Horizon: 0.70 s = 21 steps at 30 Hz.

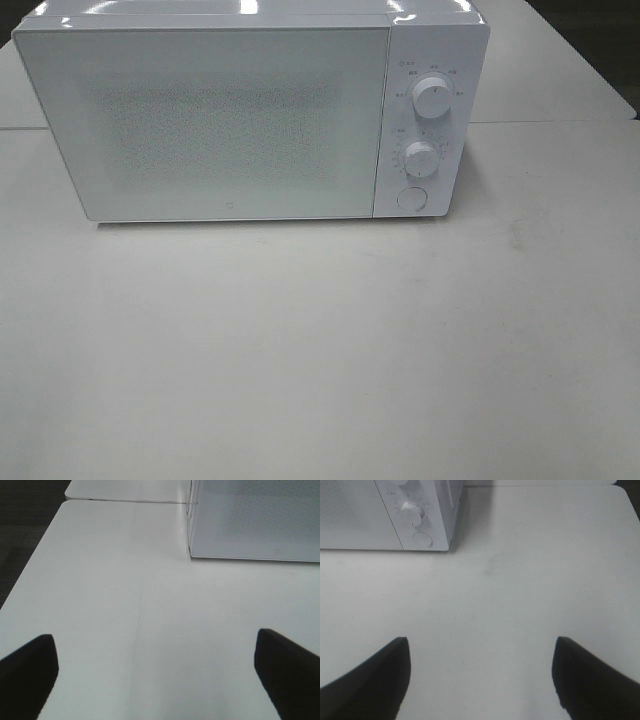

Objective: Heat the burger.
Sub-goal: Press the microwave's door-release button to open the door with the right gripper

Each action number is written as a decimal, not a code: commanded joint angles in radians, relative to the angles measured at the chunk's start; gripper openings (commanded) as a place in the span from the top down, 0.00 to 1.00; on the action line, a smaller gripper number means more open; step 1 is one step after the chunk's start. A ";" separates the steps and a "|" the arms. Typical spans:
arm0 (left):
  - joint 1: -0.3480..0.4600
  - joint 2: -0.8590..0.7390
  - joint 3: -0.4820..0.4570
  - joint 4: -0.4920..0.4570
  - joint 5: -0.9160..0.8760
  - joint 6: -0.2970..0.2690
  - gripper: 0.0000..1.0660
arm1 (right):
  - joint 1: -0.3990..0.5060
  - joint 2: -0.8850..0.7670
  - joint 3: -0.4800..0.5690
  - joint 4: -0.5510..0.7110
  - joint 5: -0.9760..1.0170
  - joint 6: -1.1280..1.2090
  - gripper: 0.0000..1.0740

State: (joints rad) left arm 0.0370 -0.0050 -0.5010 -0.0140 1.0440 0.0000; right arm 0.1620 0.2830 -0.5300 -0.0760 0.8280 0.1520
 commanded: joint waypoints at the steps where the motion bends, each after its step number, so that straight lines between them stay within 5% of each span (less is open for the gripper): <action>1: 0.003 -0.022 0.002 -0.002 -0.010 0.000 0.06 | -0.005 0.037 -0.013 -0.002 -0.085 -0.009 0.30; 21: 0.003 -0.022 0.002 -0.002 -0.010 0.000 0.06 | -0.005 0.466 0.023 -0.003 -0.548 -0.009 0.30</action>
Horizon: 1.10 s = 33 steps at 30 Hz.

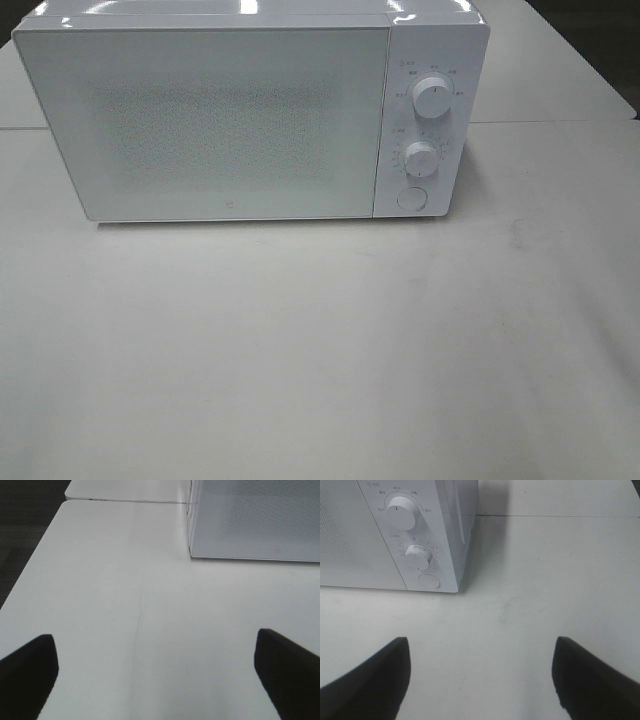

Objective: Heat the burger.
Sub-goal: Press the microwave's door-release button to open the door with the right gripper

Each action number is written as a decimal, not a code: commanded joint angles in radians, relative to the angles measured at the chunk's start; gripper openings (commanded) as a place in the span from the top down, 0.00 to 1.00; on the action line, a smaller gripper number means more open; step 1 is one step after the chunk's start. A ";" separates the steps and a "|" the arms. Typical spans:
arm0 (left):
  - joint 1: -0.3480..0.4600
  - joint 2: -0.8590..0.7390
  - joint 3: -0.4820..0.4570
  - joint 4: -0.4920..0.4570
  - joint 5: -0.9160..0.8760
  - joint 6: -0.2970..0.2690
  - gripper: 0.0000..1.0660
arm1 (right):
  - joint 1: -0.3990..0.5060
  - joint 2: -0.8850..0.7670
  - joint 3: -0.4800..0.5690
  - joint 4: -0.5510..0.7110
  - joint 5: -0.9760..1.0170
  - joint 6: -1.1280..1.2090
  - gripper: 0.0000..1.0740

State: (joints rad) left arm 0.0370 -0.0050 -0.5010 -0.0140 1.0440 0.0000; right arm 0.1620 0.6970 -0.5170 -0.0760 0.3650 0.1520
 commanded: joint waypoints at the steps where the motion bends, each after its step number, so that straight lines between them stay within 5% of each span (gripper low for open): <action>1: 0.003 -0.022 0.002 -0.002 -0.010 0.000 0.06 | -0.005 0.074 0.016 -0.003 -0.115 -0.009 0.30; 20: 0.003 -0.022 0.002 -0.002 -0.010 0.000 0.06 | -0.004 0.451 0.180 0.002 -0.746 -0.065 0.30; 31: 0.003 -0.022 0.002 -0.002 -0.010 0.000 0.06 | 0.022 0.639 0.260 0.193 -1.108 -0.225 0.30; 33: 0.003 -0.022 0.002 -0.002 -0.010 0.000 0.06 | 0.115 0.699 0.265 0.318 -1.180 -0.310 0.30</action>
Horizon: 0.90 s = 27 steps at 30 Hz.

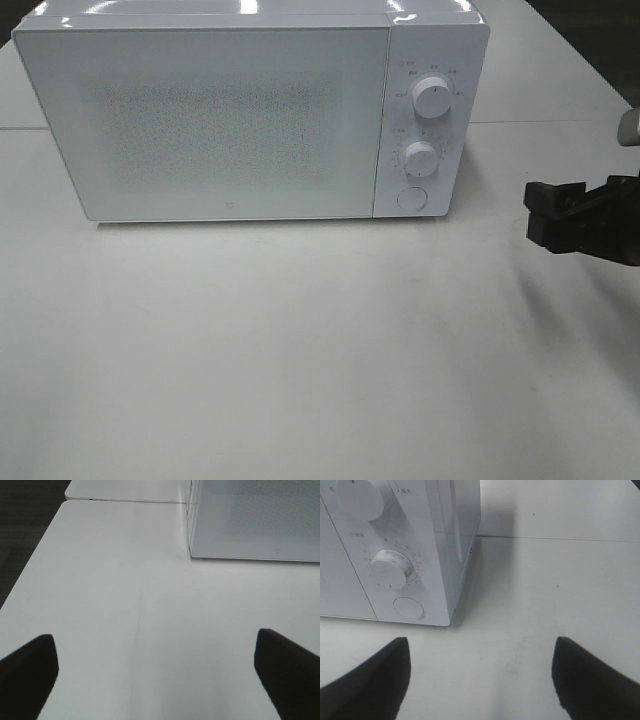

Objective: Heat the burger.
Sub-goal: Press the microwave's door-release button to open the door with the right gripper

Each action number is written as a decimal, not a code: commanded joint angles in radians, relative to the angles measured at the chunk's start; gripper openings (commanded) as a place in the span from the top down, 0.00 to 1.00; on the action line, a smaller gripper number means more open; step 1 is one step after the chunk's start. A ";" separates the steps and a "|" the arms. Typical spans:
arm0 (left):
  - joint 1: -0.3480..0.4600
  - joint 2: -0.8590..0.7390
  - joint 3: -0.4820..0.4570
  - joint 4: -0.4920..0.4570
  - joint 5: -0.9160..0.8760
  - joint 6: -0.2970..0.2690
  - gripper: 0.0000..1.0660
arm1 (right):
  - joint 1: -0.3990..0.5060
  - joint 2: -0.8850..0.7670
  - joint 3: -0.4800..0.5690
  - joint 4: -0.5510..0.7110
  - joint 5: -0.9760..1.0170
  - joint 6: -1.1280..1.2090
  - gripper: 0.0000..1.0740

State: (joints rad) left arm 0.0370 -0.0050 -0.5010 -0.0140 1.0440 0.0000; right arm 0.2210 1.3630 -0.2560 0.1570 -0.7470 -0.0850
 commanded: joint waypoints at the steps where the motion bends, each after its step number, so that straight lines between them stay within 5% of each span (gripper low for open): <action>1: 0.003 -0.022 0.002 -0.002 -0.010 0.000 0.06 | 0.056 0.033 0.004 0.085 -0.068 -0.073 0.30; 5: 0.003 -0.022 0.002 -0.002 -0.010 0.000 0.06 | 0.191 0.115 0.003 0.275 -0.196 -0.157 0.30; 14: 0.003 -0.022 0.002 -0.002 -0.010 0.000 0.06 | 0.403 0.239 -0.050 0.490 -0.278 -0.193 0.30; 27: 0.003 -0.022 0.002 -0.002 -0.010 0.000 0.06 | 0.547 0.355 -0.198 0.669 -0.269 -0.291 0.30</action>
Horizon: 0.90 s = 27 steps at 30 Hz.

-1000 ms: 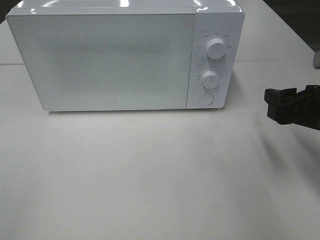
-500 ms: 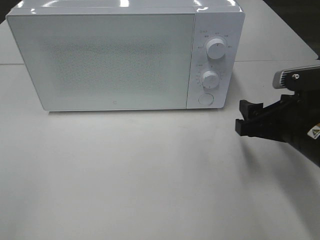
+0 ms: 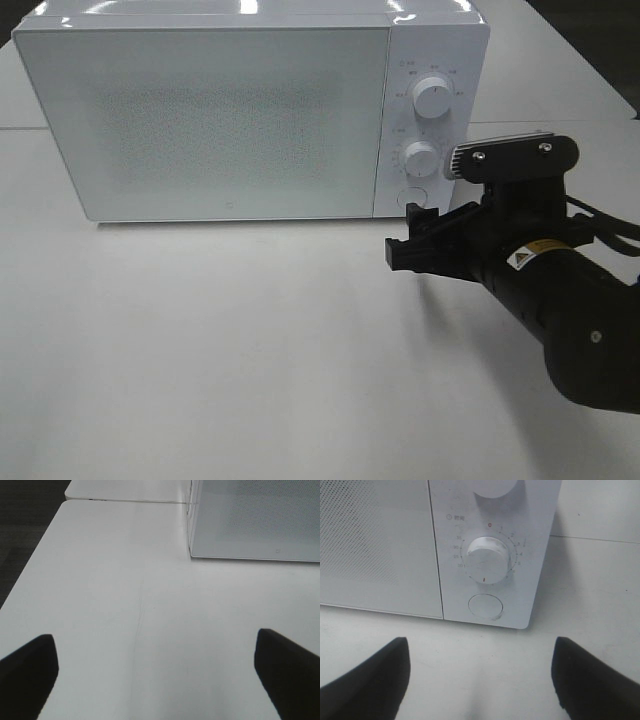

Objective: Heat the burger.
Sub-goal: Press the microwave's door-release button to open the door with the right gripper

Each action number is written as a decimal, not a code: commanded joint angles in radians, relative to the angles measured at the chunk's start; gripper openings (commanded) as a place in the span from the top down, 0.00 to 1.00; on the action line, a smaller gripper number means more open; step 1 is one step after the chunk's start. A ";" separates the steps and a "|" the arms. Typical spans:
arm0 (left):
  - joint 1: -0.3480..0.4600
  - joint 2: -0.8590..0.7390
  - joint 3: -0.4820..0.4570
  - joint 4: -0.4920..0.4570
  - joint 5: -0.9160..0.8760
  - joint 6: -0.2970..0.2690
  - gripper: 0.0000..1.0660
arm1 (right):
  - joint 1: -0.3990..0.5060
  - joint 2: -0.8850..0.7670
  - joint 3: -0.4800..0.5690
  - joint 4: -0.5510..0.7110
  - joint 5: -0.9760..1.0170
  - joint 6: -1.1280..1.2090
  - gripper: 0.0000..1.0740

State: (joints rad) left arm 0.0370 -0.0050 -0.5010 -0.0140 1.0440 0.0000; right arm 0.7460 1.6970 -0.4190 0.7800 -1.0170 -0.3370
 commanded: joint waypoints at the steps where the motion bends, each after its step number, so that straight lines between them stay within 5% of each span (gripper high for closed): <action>1: 0.003 -0.022 0.002 -0.002 -0.010 0.000 0.06 | 0.033 0.036 -0.053 0.072 0.008 -0.061 0.30; 15: 0.003 -0.022 0.002 -0.002 -0.010 0.000 0.06 | 0.040 0.040 -0.102 0.112 0.037 -0.015 0.30; 27: 0.003 -0.022 0.002 -0.002 -0.010 0.000 0.06 | 0.040 0.040 -0.102 0.112 0.036 0.514 0.40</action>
State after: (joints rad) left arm 0.0370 -0.0050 -0.5010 -0.0140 1.0440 0.0000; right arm 0.7800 1.7390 -0.5110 0.8940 -0.9870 0.0120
